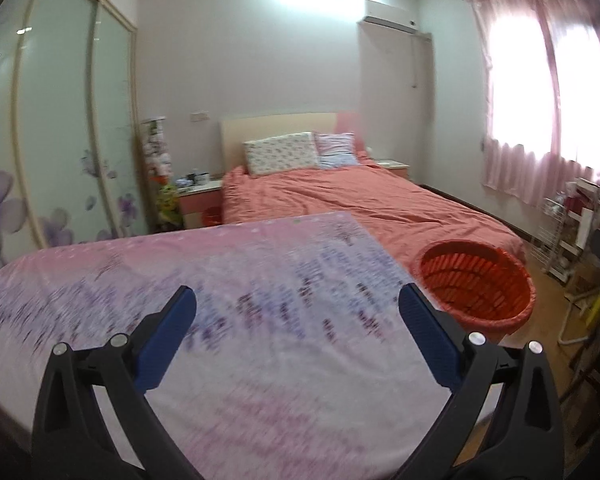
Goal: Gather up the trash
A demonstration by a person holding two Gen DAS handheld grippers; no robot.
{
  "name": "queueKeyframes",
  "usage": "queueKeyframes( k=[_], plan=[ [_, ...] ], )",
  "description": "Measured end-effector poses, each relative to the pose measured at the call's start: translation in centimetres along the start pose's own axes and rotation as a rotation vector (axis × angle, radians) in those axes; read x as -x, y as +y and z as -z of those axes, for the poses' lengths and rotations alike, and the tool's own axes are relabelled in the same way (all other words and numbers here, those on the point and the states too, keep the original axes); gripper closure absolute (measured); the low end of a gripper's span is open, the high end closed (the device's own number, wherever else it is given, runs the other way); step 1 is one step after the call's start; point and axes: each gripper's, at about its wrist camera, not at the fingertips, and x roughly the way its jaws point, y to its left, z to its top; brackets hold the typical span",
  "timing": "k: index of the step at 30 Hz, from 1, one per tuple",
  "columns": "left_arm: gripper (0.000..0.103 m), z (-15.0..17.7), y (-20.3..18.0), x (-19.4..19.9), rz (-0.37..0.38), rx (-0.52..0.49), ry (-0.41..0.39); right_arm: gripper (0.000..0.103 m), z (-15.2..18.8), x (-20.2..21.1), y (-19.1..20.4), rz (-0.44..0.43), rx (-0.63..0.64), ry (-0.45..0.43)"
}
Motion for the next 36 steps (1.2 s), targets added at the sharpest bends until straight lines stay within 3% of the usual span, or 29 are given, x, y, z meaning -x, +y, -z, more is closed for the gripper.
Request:
queueKeyframes(
  k=[4,11,20,33,36],
  plan=[
    [0.004,2.2,1.5,1.8,-0.068,0.049,0.032,0.002,1.3,0.9,0.9,0.037,0.005,-0.008],
    [0.004,4.2,3.8,3.2,-0.038,0.132,0.094,0.002,2.7,1.1,1.6,-0.036,-0.026,0.111],
    [0.004,5.2,3.7,3.3,-0.015,0.135,0.139,0.002,4.0,1.7,3.1,-0.016,0.013,0.22],
    [0.004,5.1,3.1,3.3,-0.031,0.119,0.138,0.002,4.4,2.0,3.2,0.059,0.028,0.217],
    [0.004,5.1,3.2,3.2,-0.035,0.119,0.141,0.002,4.5,1.9,3.3,0.043,0.027,0.227]
  ],
)
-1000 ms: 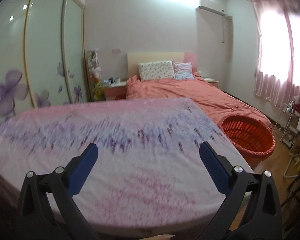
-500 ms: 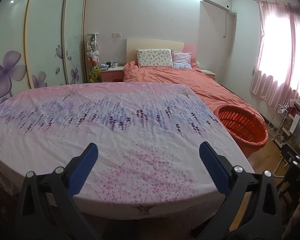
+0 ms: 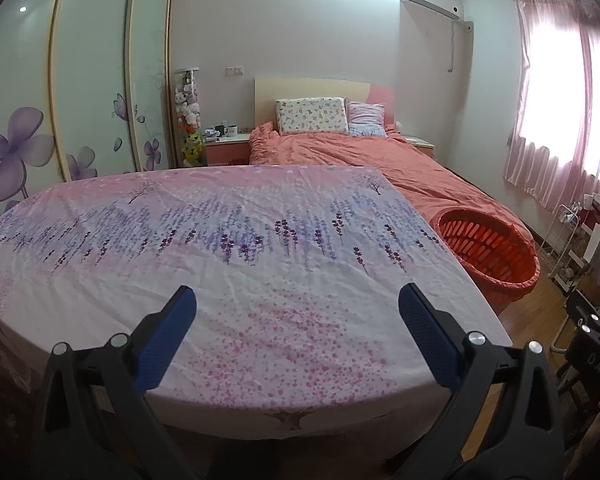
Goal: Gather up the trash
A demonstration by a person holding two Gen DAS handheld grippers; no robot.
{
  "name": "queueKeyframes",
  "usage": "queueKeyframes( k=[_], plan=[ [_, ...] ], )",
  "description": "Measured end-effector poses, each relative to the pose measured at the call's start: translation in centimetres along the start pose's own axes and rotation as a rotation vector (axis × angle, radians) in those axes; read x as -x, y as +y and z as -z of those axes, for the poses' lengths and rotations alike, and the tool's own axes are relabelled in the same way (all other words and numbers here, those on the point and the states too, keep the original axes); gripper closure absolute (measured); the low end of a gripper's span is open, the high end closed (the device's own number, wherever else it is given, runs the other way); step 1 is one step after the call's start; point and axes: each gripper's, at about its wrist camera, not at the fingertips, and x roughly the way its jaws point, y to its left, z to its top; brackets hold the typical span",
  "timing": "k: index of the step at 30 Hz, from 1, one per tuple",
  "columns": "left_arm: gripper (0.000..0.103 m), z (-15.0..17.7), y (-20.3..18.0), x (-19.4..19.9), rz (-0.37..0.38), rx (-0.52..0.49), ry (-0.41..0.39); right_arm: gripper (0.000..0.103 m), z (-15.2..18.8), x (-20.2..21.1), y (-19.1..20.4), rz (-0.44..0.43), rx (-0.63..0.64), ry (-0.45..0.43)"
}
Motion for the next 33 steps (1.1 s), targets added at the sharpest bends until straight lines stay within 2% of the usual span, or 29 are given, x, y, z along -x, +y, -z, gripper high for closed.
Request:
queueKeyframes(
  k=[5,15,27,33],
  plan=[
    [0.004,0.0,0.0,0.0,0.01,0.005,0.002,0.002,0.1,0.1,0.2,-0.056,-0.004,0.013],
    [0.004,-0.5,-0.6,0.7,0.03,0.008,-0.02,0.002,-0.4,0.6,-0.3,-0.055,-0.028,-0.008],
    [0.004,-1.3,-1.3,1.8,-0.083,-0.023,-0.071,0.002,-0.6,0.9,-0.4,-0.054,-0.037,-0.027],
    [0.004,-1.3,-1.0,1.9,-0.094,-0.018,-0.072,0.002,-0.7,1.0,-0.2,-0.061,-0.041,-0.032]
  ],
)
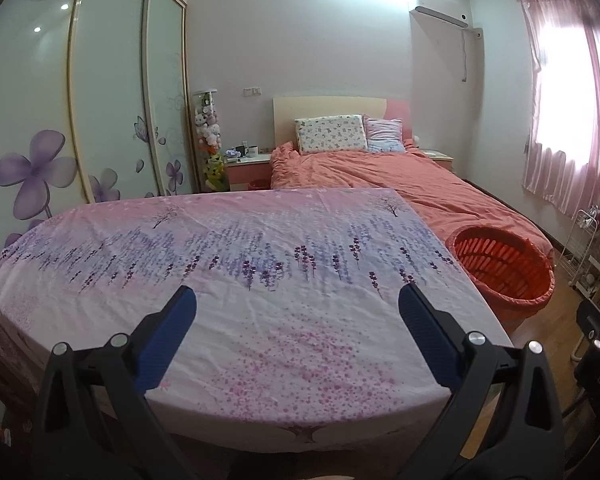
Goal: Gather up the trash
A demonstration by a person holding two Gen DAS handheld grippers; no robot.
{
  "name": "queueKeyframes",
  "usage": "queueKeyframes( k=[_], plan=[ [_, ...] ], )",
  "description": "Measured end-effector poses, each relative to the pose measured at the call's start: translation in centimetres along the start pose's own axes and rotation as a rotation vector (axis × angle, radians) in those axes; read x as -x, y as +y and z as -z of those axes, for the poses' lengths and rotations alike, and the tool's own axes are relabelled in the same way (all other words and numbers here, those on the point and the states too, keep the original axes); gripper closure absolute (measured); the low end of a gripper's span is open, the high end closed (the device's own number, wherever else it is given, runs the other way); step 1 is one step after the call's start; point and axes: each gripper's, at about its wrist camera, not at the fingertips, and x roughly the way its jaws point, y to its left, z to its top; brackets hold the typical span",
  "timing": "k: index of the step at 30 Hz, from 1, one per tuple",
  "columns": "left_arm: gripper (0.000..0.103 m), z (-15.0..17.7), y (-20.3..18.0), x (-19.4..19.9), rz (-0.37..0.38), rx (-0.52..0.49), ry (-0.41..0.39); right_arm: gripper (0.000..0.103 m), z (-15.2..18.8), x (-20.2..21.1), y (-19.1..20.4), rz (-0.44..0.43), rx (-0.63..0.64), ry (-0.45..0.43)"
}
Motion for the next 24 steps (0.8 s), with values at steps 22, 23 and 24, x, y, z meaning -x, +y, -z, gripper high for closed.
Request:
queueKeyframes(
  k=[22,23,24],
  plan=[
    [0.004,0.21,-0.2,0.19,0.024,0.0,0.001,0.002,-0.22,-0.05,0.1,-0.001,-0.005,-0.001],
    [0.004,0.2,-0.19,0.19,0.025,0.0,0.001,0.002,-0.23,-0.06,0.09,-0.002,-0.004,-0.001],
    [0.004,0.2,-0.15,0.18,0.026,0.0,0.001,0.002,-0.24,-0.08,0.08,-0.001,-0.004,0.0]
  ],
)
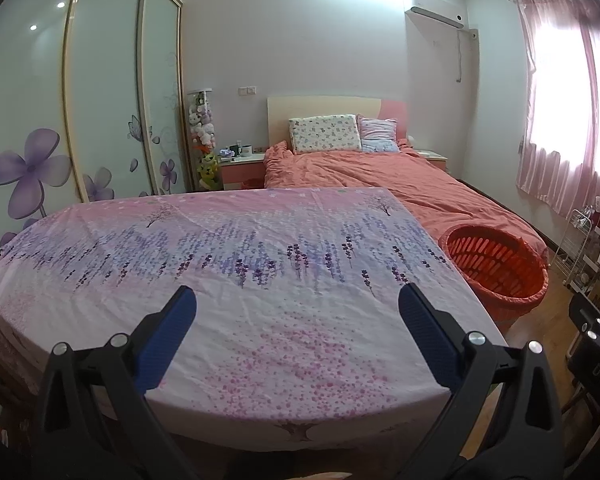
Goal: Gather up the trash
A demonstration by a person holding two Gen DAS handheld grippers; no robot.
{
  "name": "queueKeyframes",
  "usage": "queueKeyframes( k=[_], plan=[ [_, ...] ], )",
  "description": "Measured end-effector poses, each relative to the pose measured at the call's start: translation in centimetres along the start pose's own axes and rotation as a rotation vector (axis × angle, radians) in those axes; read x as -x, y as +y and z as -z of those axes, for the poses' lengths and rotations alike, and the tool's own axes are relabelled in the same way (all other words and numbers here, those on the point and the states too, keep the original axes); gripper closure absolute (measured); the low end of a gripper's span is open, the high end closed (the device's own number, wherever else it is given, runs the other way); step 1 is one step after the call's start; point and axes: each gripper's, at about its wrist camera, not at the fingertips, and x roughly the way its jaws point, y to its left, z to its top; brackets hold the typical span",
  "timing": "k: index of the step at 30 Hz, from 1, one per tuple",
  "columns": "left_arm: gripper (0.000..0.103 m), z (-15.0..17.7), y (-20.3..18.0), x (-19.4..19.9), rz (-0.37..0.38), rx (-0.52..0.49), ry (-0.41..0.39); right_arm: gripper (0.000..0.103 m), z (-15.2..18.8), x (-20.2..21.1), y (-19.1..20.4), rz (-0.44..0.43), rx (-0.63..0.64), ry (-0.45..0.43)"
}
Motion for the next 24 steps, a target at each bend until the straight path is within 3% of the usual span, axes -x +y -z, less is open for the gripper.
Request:
queueKeyframes(
  k=[24],
  plan=[
    [0.004,0.03,-0.07,-0.01,0.005,0.003,0.003,0.002,0.04,0.01,-0.07,0.0,-0.002,0.001]
  ],
)
